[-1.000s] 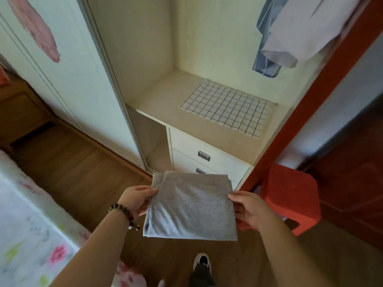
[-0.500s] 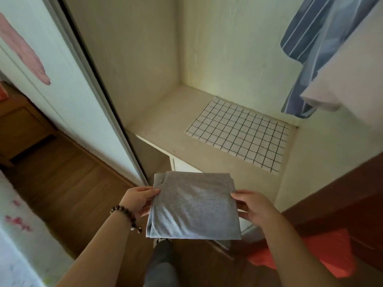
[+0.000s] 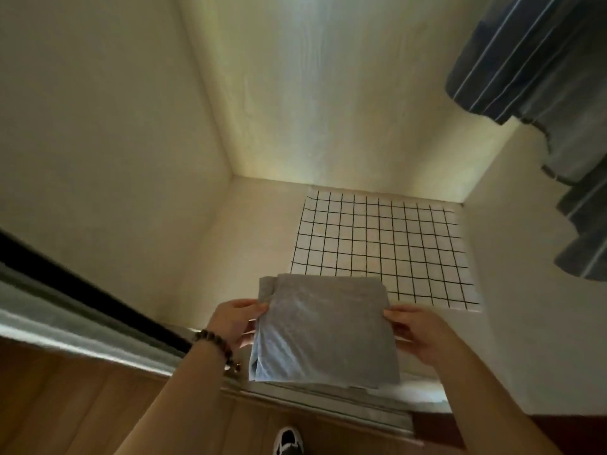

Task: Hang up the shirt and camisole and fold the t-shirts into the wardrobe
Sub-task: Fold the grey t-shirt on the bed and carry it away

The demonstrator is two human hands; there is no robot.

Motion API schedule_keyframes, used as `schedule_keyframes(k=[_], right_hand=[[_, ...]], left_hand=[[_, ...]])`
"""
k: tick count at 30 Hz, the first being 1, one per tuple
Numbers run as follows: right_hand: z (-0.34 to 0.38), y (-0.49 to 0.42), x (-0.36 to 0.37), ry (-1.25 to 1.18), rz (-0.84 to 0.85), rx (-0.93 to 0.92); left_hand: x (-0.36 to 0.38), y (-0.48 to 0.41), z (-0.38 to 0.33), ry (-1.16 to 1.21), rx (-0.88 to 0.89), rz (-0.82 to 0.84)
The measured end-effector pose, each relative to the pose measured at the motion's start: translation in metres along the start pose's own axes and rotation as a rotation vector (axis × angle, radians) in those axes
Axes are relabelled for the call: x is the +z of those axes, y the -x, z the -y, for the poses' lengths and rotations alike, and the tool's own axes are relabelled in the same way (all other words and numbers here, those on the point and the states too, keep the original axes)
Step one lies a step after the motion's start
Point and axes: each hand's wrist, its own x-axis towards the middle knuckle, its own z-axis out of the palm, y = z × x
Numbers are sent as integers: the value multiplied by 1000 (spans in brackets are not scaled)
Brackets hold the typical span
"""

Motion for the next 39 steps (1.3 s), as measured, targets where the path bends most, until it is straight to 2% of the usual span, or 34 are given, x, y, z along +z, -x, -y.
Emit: schedule_keyframes(k=[5, 10, 15, 23, 31, 39], right_hand=[[30, -19, 6, -74, -63, -2], [65, -58, 6, -31, -93, -28], [111, -118, 14, 77, -91, -99], [170, -224, 15, 80, -148, -172], [176, -296, 13, 59, -157, -129], [164, -322, 19, 130, -228, -93]], left_hand=[[14, -47, -38, -112, 16, 65], [38, -89, -73, -139, 37, 100], [54, -150, -111, -133, 60, 87], [103, -257, -157, -151, 138, 78], [121, -324, -175, -176, 141, 53], [115, -347, -168, -248, 148, -12]])
